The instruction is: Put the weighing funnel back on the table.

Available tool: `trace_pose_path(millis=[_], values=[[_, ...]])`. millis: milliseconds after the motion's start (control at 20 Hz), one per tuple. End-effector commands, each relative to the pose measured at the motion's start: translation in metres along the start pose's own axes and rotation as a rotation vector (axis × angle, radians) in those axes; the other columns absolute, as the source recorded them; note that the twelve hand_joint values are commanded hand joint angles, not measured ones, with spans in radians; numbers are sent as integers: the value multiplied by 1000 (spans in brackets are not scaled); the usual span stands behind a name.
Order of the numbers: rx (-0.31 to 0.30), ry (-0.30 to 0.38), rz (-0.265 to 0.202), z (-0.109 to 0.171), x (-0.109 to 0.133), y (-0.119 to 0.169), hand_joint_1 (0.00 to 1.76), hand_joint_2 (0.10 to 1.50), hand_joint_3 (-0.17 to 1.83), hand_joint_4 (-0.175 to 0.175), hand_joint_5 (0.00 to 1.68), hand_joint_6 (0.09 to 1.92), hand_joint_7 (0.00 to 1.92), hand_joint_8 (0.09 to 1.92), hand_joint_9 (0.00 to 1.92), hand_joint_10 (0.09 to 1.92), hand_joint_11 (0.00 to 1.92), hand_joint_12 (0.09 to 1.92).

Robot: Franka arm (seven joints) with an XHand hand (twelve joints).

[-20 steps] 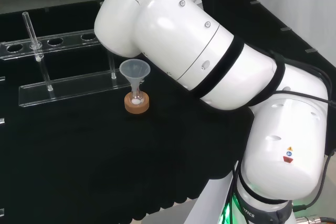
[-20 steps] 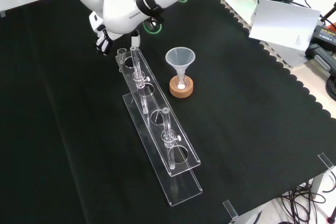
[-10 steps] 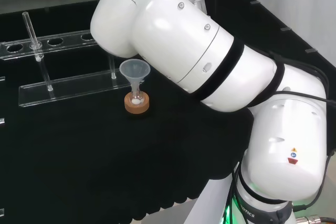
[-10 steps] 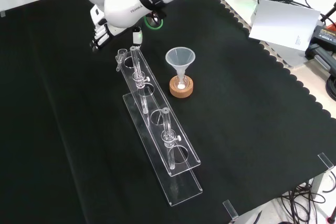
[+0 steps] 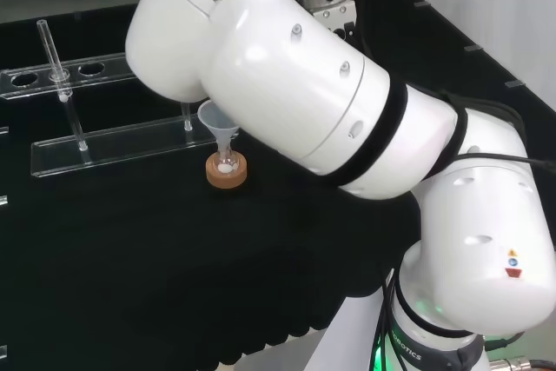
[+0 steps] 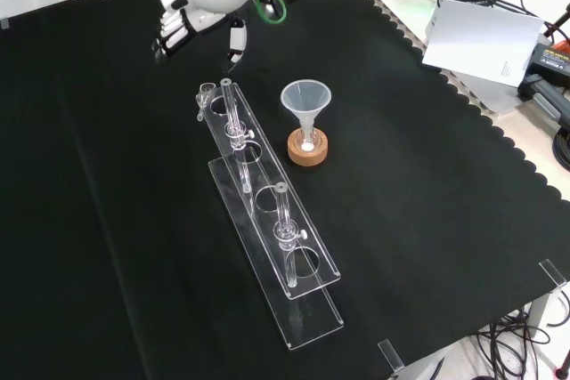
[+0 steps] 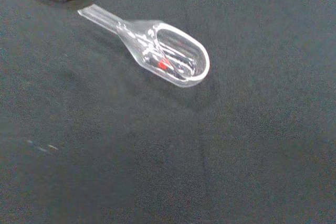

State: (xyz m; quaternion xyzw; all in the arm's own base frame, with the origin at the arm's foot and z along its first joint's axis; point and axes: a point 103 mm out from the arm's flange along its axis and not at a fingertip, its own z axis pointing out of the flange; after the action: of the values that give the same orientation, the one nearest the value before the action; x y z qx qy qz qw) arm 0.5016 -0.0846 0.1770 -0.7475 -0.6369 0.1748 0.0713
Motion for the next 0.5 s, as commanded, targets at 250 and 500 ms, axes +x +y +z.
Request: trace_pose_path(millis=[250, 500], values=[[-31, 92, -29, -47, 19, -89, 748, 625, 503, -20, 294, 87, 118, 638, 306, 707, 187, 1380], [-50, 82, -24, -57, 28, -120, 728, 633, 498, -20, 303, 87, 132, 648, 320, 699, 192, 1381]])
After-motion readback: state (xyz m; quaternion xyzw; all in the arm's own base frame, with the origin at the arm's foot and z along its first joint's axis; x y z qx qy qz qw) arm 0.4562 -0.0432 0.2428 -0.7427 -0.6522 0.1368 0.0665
